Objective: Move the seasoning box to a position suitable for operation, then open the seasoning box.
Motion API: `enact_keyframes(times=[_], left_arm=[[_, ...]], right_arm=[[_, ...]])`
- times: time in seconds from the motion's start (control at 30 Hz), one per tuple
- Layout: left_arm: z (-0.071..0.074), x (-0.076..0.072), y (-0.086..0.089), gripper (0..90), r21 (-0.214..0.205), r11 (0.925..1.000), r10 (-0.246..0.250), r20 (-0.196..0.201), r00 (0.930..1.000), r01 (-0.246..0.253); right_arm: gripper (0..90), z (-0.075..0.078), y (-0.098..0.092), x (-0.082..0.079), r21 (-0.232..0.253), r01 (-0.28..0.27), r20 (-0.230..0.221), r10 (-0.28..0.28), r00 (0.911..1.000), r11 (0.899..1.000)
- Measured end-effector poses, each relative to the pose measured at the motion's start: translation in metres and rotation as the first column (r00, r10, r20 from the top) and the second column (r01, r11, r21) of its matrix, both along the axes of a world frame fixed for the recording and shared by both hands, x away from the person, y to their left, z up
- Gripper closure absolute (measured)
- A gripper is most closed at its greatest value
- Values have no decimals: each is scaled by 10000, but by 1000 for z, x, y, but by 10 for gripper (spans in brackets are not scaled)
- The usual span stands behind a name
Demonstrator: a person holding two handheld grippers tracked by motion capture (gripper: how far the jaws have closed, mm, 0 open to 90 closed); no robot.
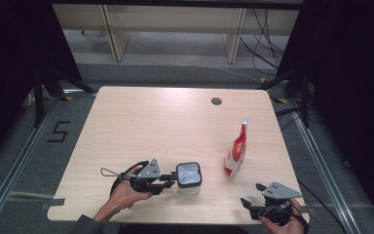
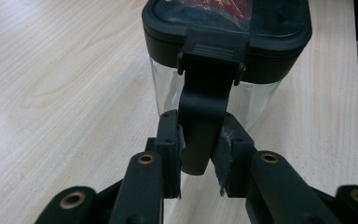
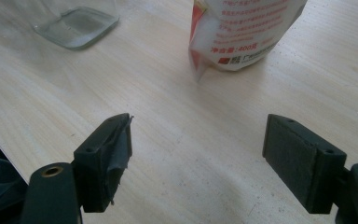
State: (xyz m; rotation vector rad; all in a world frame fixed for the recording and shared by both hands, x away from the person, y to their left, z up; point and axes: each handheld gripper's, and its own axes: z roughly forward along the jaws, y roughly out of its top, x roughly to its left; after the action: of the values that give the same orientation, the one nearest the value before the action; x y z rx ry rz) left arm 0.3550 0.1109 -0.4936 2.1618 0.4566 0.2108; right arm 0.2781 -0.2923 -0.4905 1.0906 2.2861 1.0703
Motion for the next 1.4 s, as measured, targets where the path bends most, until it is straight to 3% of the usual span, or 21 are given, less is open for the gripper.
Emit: enact_keyframes(times=[0.03, 0.1, 0.2, 0.27, 0.43, 0.5, 0.57, 0.63, 0.67, 0.7, 0.73, 0.8, 0.83, 0.93, 0.97, 1.0, 1.07, 1.27, 1.33, 1.37, 1.4], left_arm=[[0, 1, 0, 725, 124, 9999, -76, 172, 9998, 74], [0, 0, -1, 725, 7, 10000, -94, -13, 10000, 94], [0, 1, -3, 726, 0, 10000, -24, 124, 9999, 24], [0, 2, -3, 726, 36, 9999, -106, 94, 9999, 106], [-1, 5, -4, 729, -73, 9999, 69, 159, 9998, -68], [0, 6, -3, 729, 119, 9999, 5, 349, 9994, -9], [-1, 6, -5, 730, 42, 9998, 188, 301, 9994, -189], [-1, 12, -6, 732, 71, 10000, -26, 723, 9974, 21], [-3, 9, -8, 733, -220, 9991, 362, 468, 9982, -352], [-3, 9, -8, 734, -220, 9991, 362, 468, 9982, -352], [-1, 12, -7, 734, 102, 9996, 276, 576, 9980, -282], [-2, 11, -7, 730, 45, 9984, 561, 420, 9975, -564], [-3, 10, -9, 730, -231, 9962, 842, 266, 9961, -836], [-3, 8, -9, 595, -63, 9978, 665, 179, 9976, -664], [-2, 8, -8, 595, 90, 9985, 537, 359, 9979, -540], [-1, 8, -8, 526, 14, 9990, 440, 428, 9981, -441], [0, 7, -7, 489, -183, 9987, 480, 489, 9977, -471], [3, 8, 2, 394, -221, 9973, 706, 381, 9968, -698], [5, 10, 4, 389, -145, 9989, 461, 532, 9975, -454], [5, 5, 5, 385, -367, 9946, 978, 132, 9951, -972], [7, 4, 8, 382, -404, 9931, 1106, 141, 9938, -1099]], right_arm=[[249, 0, 0, 0, -3, -4, -13, 4, 10000, 10000], [249, 0, 0, 1, -89, -153, 99, 153, 9998, 9998], [250, 0, 1, 0, 50, -151, -110, 152, 9998, 9999], [250, 0, 0, 1, -13, -131, 34, 131, 9999, 9999], [250, 0, 1, 1, -26, -192, 54, 192, 9998, 9998], [250, 0, 2, 0, 24, -21, -92, 21, 10000, 10000], [252, 0, 1, 1, -55, -162, 68, 162, 9998, 9999], [252, -1, 2, 1, -14, -202, 30, 202, 9998, 9998], [252, 0, 1, 1, -130, -183, 46, 183, 9998, 9997], [252, 0, 1, 1, -130, -183, 46, 183, 9998, 9997], [253, 0, 1, 1, -130, -185, 55, 186, 9998, 9997], [253, 0, 1, 1, -139, -188, 49, 189, 9998, 9997], [253, 0, 1, 1, -137, -188, 45, 188, 9998, 9997], [254, 0, 2, 0, -84, -162, 81, 163, 9998, 9998], [254, 0, 2, 0, -84, -162, 81, 163, 9998, 9998], [254, 1, 3, -2, 3, -64, -51, 64, 10000, 10000], [254, 0, 3, -1, 10, -101, -27, 101, 9999, 9999], [254, 0, 3, -1, 51, -148, -10, 148, 9999, 9999], [254, 0, 2, 0, 20, -176, 58, 176, 9998, 9998], [251, 1, 4, -2, 172, -88, -100, 90, 9999, 9998], [248, 1, 4, -1, 186, -180, -23, 181, 9998, 9997]])
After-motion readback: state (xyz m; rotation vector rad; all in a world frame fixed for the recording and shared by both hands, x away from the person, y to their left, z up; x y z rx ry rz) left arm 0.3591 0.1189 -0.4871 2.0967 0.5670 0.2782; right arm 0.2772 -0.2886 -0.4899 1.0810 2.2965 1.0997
